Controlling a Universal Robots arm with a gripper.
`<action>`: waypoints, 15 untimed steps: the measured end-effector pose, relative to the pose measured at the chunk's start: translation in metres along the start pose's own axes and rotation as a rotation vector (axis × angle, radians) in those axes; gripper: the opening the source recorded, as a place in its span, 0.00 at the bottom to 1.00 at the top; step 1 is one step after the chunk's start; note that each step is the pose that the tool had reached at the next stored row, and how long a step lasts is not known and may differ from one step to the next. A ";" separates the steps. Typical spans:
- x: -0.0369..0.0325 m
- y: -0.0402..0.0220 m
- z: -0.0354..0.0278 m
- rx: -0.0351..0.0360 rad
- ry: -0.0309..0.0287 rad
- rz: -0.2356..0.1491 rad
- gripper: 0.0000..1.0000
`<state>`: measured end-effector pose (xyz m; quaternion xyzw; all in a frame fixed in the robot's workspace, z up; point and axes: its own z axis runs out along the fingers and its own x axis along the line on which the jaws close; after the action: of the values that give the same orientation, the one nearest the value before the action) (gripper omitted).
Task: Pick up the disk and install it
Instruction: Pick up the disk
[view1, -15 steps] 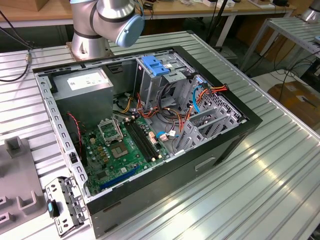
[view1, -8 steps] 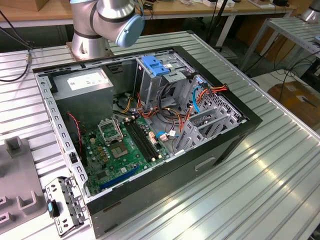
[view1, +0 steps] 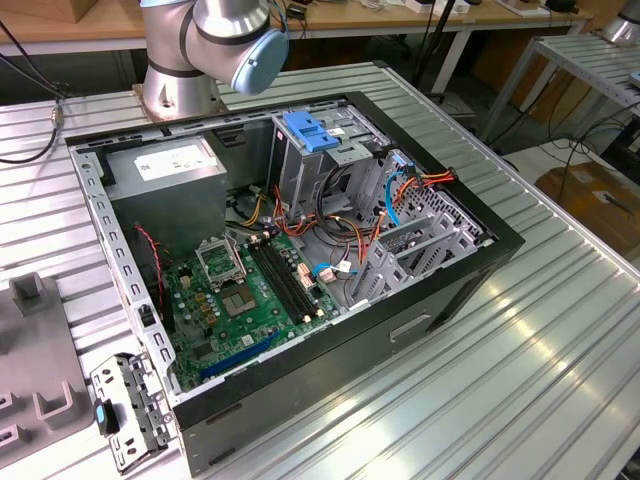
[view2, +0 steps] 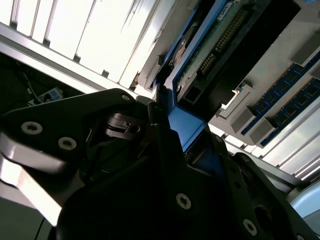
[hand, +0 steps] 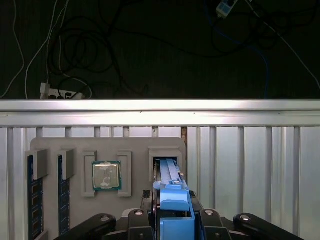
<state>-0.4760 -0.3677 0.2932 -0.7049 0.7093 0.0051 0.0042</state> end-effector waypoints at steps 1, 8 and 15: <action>0.0000 0.0000 0.0000 0.0000 0.0000 0.000 0.37; 0.0000 0.0000 -0.0004 0.0004 -0.0002 0.000 0.37; -0.0002 0.0000 -0.0129 0.0011 -0.0001 0.000 0.37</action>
<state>-0.4759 -0.3677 0.3062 -0.7049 0.7093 0.0048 0.0046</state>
